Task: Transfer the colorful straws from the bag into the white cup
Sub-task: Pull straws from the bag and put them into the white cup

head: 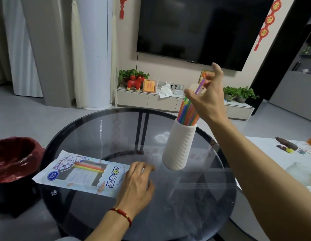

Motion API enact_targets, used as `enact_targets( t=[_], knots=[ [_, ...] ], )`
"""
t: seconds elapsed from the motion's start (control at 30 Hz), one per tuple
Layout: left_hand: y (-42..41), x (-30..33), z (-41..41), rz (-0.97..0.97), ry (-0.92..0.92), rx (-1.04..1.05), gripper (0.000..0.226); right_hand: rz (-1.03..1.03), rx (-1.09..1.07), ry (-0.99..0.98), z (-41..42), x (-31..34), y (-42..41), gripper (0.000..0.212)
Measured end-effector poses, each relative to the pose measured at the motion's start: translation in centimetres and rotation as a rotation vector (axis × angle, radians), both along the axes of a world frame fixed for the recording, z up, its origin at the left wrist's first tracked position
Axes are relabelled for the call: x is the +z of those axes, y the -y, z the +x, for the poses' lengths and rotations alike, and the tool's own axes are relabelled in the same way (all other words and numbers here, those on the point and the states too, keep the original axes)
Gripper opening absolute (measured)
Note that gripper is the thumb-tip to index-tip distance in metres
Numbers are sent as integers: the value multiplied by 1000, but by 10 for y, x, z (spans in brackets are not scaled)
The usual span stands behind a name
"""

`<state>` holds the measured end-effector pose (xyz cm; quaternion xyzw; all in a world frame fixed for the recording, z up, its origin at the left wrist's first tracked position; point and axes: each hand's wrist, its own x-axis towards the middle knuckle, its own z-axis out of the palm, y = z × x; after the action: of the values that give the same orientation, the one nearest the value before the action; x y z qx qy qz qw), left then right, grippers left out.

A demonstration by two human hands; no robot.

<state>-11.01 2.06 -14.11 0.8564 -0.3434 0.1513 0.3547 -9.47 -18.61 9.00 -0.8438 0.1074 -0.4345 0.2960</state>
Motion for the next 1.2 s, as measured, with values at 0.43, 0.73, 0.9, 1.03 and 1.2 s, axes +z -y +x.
enact_targets(
  t=[0.43,0.73,0.9,1.03,1.2],
  knots=[
    [-30,-16,34,595,-68,-44,122,-573,19,-30,-15,-31,2,40],
    [-43,17,62,788,6,-99,117,-13,248,-375,-72,-183,-36,23],
    [-35,47,42,681,152,-107,101,828,292,-517,-74,-234,-58,25],
    [-23,66,21,739,386,-141,100,1229,437,-565,-69,-229,-68,41],
    [-4,86,5,970,695,-178,100,1406,669,-574,-72,-223,-77,40]
  ],
)
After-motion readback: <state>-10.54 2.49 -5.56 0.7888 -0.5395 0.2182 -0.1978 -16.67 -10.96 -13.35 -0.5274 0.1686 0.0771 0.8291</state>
